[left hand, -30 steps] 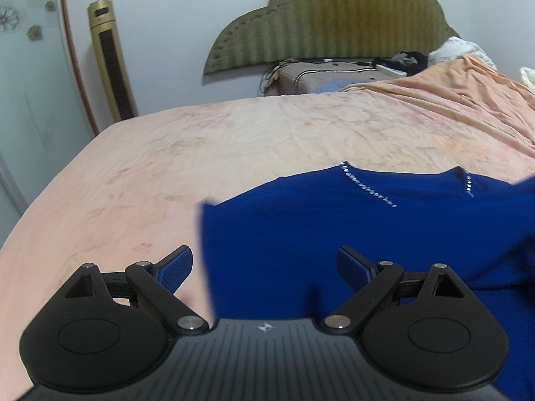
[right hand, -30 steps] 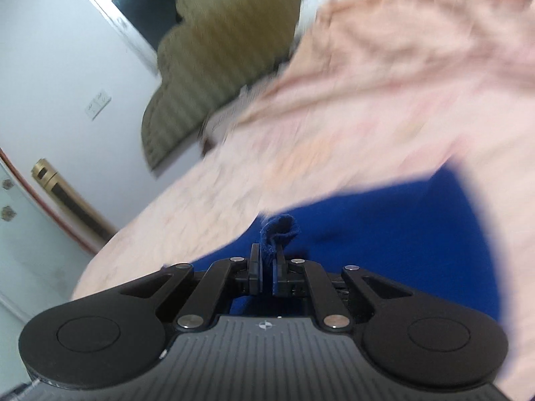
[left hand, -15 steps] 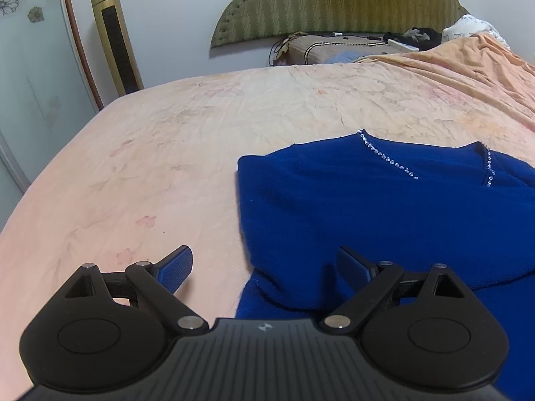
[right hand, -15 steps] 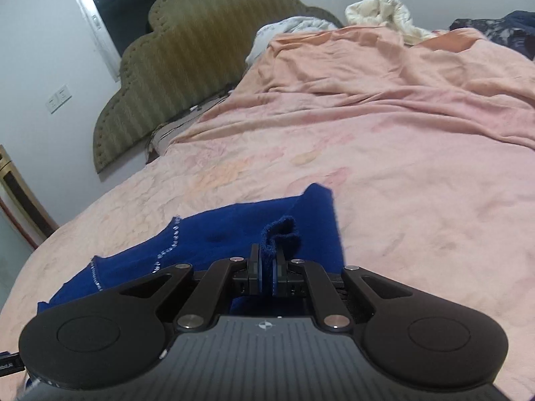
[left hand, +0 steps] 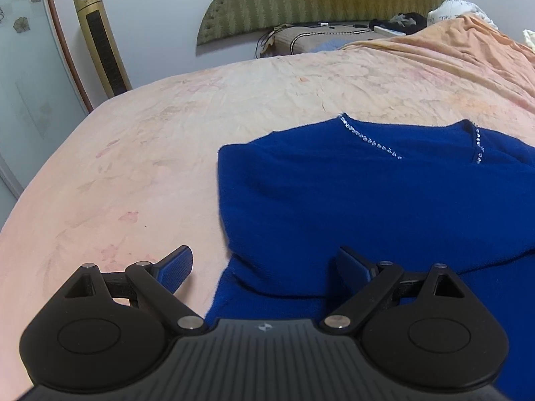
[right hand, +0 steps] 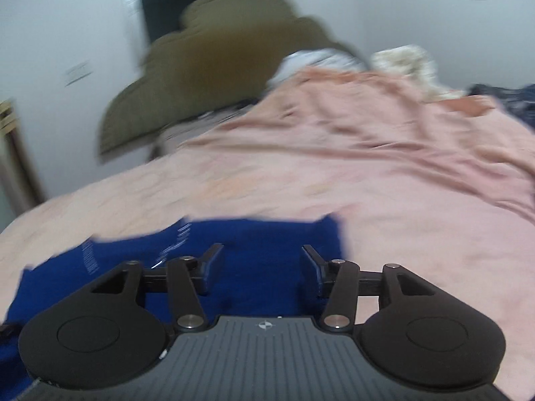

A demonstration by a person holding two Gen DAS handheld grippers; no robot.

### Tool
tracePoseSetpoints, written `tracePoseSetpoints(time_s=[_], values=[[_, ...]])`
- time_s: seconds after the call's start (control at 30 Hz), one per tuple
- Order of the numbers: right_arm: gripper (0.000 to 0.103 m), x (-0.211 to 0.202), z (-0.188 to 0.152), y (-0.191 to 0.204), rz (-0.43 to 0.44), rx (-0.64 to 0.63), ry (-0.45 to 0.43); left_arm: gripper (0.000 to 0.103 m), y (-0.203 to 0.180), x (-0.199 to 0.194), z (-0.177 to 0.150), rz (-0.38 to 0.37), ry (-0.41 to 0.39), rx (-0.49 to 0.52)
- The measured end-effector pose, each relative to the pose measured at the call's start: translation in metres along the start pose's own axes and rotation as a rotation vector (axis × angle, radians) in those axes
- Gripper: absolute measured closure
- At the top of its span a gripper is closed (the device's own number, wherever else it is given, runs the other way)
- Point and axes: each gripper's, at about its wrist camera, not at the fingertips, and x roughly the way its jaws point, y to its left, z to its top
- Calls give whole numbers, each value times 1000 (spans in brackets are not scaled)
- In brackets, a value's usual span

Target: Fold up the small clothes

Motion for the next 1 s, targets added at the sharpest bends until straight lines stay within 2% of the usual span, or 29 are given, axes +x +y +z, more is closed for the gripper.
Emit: tracePoseSetpoints(time_s=[0.03, 0.1, 0.17, 0.3, 0.4, 0.53, 1.0], values=[[39, 9, -2, 2, 24, -9, 61, 9, 0, 1, -1, -4, 6, -1], [37, 24, -7, 4, -11, -24, 155, 9, 0, 0, -2, -12, 11, -4], [35, 19, -9, 6, -49, -37, 140, 9, 0, 0, -4, -10, 10, 0], [9, -1, -4, 15, -22, -73, 102, 9, 1, -2, -5, -22, 15, -13], [8, -3, -9, 26, -13, -129, 130, 9, 1, -6, -8, -31, 14, -16], [8, -11, -23, 29, 19, -109, 161, 9, -1, -12, -12, -32, 10, 0], [2, -65, -36, 45, 41, -192, 120, 9, -9, -36, -30, -58, 2, 5]])
